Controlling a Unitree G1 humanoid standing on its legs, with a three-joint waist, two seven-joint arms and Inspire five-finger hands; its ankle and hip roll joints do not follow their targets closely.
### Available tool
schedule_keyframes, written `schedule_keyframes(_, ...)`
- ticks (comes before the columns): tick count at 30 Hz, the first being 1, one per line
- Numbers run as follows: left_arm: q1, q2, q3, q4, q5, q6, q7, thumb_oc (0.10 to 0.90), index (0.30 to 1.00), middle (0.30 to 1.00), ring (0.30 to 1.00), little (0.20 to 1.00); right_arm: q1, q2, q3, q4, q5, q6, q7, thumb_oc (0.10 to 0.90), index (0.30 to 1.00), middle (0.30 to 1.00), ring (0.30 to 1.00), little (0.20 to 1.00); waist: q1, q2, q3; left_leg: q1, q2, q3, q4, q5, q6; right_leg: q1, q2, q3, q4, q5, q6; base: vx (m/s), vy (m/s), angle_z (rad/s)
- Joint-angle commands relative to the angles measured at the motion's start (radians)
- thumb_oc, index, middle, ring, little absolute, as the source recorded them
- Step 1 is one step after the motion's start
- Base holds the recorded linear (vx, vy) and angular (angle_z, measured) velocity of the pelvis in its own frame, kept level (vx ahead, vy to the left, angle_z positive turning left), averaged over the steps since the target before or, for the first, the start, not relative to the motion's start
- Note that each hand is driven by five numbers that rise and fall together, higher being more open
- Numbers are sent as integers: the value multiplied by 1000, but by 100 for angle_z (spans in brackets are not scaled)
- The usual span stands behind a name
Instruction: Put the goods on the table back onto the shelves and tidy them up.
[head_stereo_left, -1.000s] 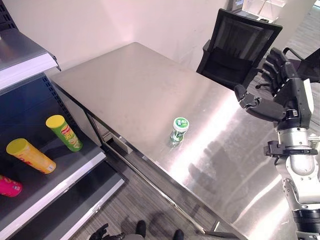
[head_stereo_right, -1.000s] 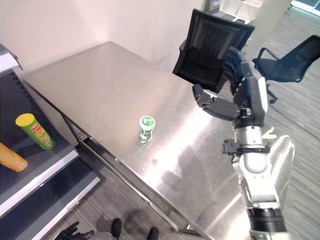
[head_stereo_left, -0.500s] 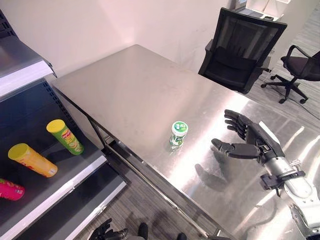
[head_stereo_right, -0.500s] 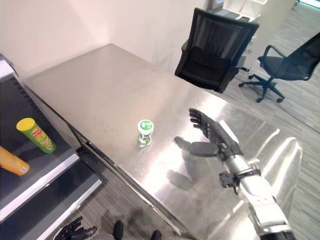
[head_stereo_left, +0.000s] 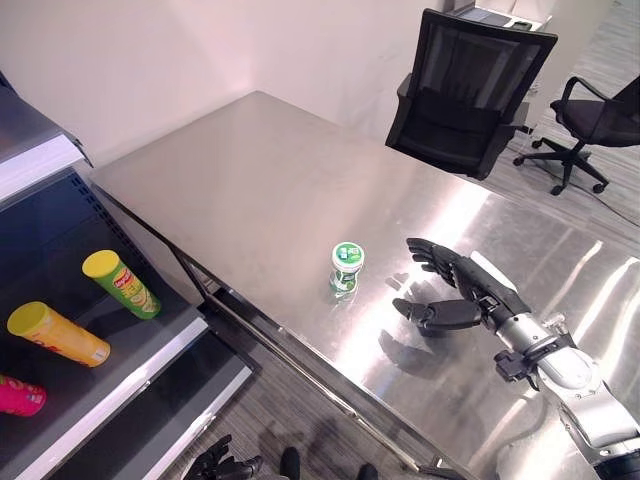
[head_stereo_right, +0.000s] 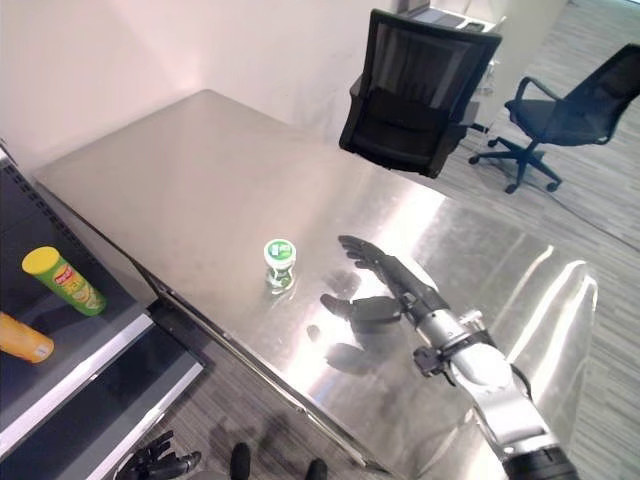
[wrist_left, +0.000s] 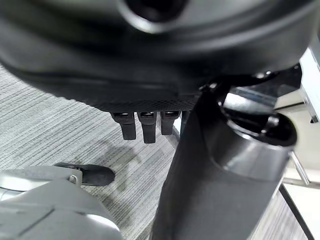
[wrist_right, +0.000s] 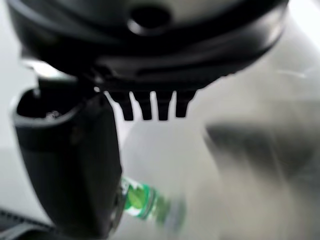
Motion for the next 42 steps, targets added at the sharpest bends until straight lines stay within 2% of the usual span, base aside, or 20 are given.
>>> schedule_keyframes(1,-34,49,-23,28,18,-44,-1,800,900,900,900,900,-129,-54,-15,-27,-7,-74,-45,800,900,900,900,900,26,-24,-57,-61,12,-22,3,-16,-68,109,-31,-44,27,-148,74,19,7,14)
schedule_keyframes(16,-24,55,-25,29,11,-38,11,800,900,900,900,900,-191,-35,61,40,-24,-50,-49,800,900,900,900,900,76,-36,-59,-76,-4,-53,2,-19,-65,110,-50,-102,39,-152,83,18,9,8)
schedule_keyframes(30,-26,54,-38,25,2,-34,23,800,900,900,900,900,-248,28,108,141,-58,-32,-89,800,900,900,900,900,114,-45,-49,-88,-12,-80,2,-17,-64,111,-55,-139,43,-155,86,9,2,7)
schedule_keyframes(42,-34,59,-49,23,-12,-29,29,800,900,900,900,900,-319,18,139,178,-48,-23,-107,800,900,900,900,900,144,-70,-43,-103,-19,-107,2,-15,-63,108,-58,-160,47,-159,87,13,3,7)
